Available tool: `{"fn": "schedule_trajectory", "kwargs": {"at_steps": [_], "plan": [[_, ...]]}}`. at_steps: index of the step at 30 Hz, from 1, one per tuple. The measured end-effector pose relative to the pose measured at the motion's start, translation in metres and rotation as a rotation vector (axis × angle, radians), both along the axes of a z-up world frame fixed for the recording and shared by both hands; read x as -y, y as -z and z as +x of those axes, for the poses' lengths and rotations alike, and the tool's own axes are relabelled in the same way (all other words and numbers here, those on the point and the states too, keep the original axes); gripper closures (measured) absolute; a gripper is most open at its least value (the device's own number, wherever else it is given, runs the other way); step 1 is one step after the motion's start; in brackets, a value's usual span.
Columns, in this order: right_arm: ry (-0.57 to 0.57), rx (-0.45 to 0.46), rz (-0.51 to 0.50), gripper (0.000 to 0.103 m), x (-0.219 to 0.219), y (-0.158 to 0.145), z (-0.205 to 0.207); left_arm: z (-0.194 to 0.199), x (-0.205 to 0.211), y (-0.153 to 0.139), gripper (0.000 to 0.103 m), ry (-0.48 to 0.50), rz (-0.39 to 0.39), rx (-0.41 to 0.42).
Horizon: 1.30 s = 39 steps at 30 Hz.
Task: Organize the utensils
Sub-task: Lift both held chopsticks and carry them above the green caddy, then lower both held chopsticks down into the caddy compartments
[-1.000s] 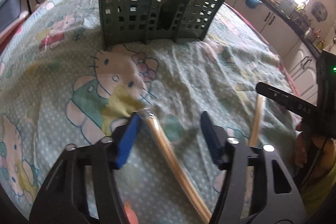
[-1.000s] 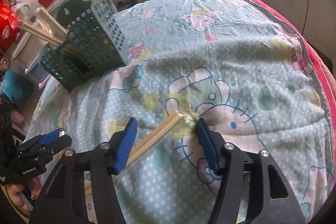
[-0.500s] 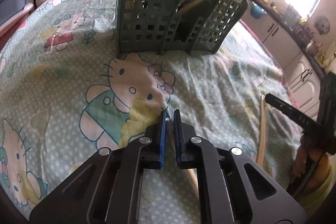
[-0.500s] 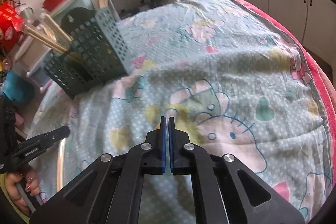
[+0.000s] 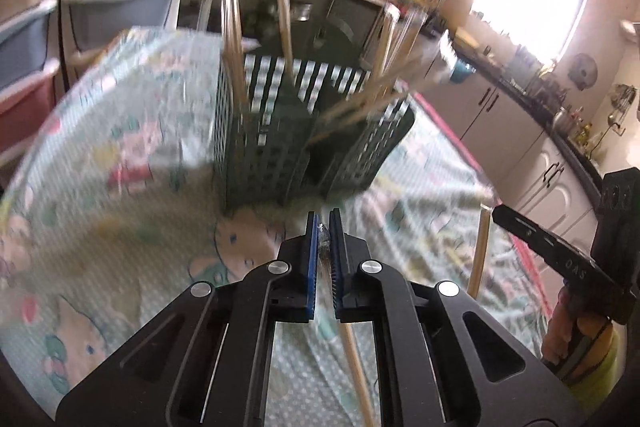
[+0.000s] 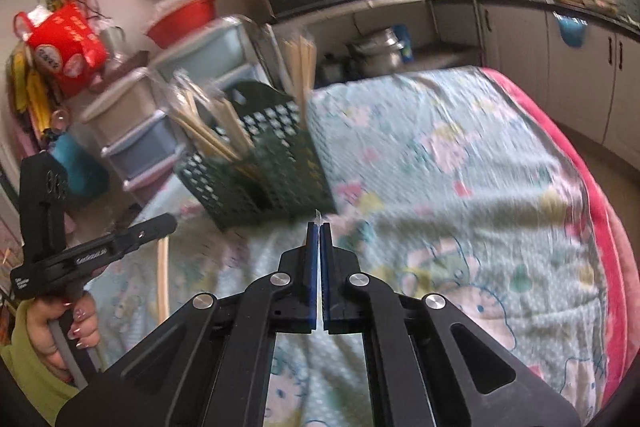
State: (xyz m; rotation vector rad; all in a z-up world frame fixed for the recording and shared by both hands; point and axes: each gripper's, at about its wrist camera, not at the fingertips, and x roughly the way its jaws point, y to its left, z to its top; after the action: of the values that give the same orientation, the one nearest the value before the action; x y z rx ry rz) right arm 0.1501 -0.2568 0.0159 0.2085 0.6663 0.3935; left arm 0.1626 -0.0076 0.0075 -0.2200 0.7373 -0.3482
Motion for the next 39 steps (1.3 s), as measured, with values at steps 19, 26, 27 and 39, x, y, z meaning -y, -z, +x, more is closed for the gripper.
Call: {"fn": "schedule_trajectory", "kwargs": {"at_steps": [19,26,27,39], "plan": [[-0.047,0.301,-0.043,0.102,-0.030,-0.106,-0.011,0.007,0.000,-0.099,0.101,0.010,0.028,0.252],[-0.041,0.376,-0.025,0.102,-0.033,-0.135,-0.004,0.016,0.002,-0.121,0.101,0.002,0.026,0.299],[-0.041,0.385,-0.023,0.102,-0.034,-0.139,-0.004,0.016,0.002,-0.123,0.101,0.000,0.026,0.305],[-0.022,0.495,-0.063,0.102,-0.042,-0.181,0.014,0.041,-0.003,-0.176,0.101,-0.028,0.011,0.412]]}}
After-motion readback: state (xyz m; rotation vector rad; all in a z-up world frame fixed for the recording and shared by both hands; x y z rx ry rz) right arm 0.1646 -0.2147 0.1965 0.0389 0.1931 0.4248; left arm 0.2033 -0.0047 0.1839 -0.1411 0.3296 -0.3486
